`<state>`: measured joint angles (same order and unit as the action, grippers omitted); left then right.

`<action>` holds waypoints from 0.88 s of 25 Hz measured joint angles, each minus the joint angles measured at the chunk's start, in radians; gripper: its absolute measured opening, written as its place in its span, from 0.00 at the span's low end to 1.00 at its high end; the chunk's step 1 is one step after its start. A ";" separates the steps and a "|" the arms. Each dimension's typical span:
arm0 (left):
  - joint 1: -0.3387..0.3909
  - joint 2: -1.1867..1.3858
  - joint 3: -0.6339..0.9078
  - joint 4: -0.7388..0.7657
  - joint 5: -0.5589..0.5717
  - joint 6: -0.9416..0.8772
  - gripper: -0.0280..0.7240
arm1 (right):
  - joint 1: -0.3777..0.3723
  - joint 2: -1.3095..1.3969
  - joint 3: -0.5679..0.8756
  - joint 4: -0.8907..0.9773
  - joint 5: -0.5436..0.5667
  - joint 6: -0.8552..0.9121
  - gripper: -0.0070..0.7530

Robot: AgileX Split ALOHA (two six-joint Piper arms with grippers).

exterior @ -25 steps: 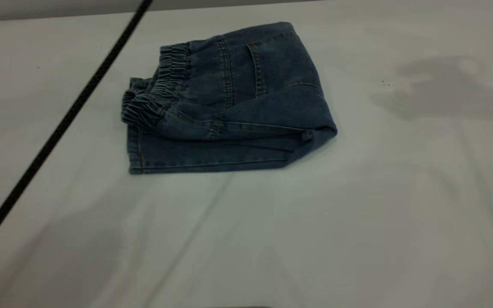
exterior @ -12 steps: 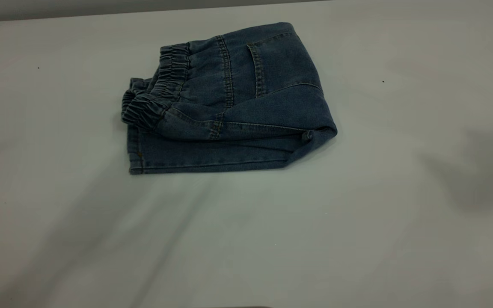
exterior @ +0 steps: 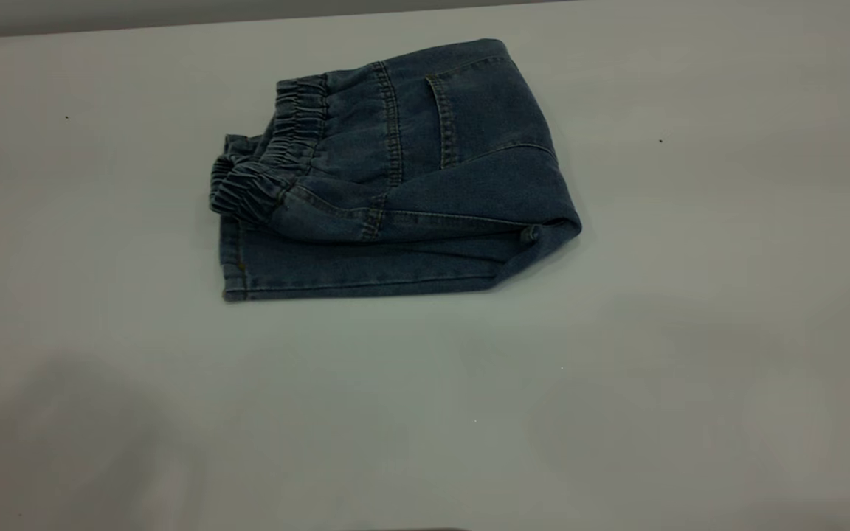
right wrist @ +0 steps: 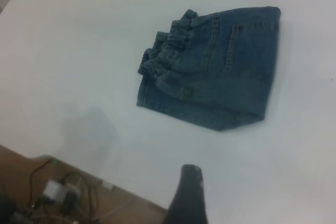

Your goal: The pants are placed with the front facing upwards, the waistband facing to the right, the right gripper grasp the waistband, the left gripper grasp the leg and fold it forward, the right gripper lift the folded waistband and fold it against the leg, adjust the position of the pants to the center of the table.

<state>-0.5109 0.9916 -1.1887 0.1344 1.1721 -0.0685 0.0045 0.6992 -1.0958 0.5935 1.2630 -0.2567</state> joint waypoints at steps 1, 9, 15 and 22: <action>0.000 -0.082 0.061 0.000 0.000 -0.016 0.82 | 0.000 -0.061 0.036 0.000 0.000 0.000 0.78; 0.000 -0.762 0.381 0.018 0.000 -0.037 0.82 | 0.000 -0.437 0.242 -0.115 0.013 0.073 0.78; 0.000 -0.937 0.475 0.034 0.000 -0.043 0.82 | 0.000 -0.536 0.398 -0.286 0.012 0.102 0.78; 0.000 -0.935 0.632 0.063 0.000 -0.037 0.82 | 0.000 -0.635 0.587 -0.337 -0.054 0.049 0.78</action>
<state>-0.5109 0.0563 -0.5571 0.1977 1.1721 -0.1058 0.0045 0.0638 -0.5084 0.2562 1.2086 -0.2075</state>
